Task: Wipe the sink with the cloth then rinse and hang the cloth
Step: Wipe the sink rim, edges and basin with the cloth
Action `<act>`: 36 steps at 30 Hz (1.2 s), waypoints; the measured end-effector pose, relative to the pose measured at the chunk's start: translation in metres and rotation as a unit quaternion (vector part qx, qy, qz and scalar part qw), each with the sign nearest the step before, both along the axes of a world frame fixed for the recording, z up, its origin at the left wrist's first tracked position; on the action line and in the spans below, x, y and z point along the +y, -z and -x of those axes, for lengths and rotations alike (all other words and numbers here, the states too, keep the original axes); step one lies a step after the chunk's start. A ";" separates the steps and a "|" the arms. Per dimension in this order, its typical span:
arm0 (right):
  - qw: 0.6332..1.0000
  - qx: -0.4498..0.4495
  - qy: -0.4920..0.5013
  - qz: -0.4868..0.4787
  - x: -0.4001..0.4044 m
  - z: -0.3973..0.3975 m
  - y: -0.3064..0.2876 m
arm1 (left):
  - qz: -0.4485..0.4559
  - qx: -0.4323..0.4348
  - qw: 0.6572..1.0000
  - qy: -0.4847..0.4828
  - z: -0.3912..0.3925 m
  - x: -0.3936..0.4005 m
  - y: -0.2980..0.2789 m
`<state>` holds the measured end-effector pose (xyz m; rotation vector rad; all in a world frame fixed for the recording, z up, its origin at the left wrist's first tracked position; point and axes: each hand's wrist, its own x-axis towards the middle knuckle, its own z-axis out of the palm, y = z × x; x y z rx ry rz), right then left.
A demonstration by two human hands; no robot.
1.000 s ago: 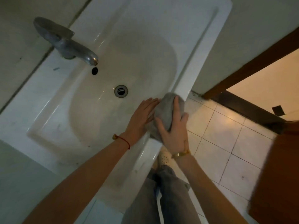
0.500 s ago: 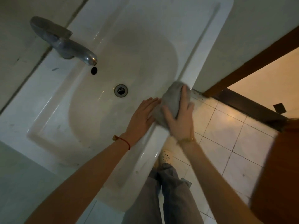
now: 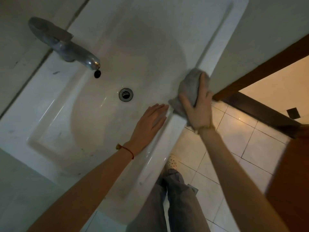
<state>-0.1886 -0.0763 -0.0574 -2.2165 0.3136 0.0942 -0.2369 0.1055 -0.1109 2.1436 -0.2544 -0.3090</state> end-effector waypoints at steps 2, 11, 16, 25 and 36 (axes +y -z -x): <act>1.000 0.003 -0.018 -0.011 0.011 0.035 0.001 | 0.005 -0.006 1.000 0.006 -0.001 0.002 0.002; 0.998 -0.021 0.057 0.027 -0.036 -0.087 -0.005 | -0.010 -0.002 1.000 -0.002 0.001 -0.001 0.000; 0.999 -0.003 0.040 -0.028 0.001 -0.009 0.002 | -0.025 -0.011 1.000 -0.002 -0.001 -0.001 -0.002; 0.999 0.007 0.040 0.032 -0.036 -0.086 -0.012 | -0.046 -0.028 0.999 -0.001 0.000 -0.003 -0.002; 0.997 0.005 -0.067 0.021 -0.001 0.025 0.003 | -0.109 -0.024 0.994 -0.008 0.011 0.023 -0.015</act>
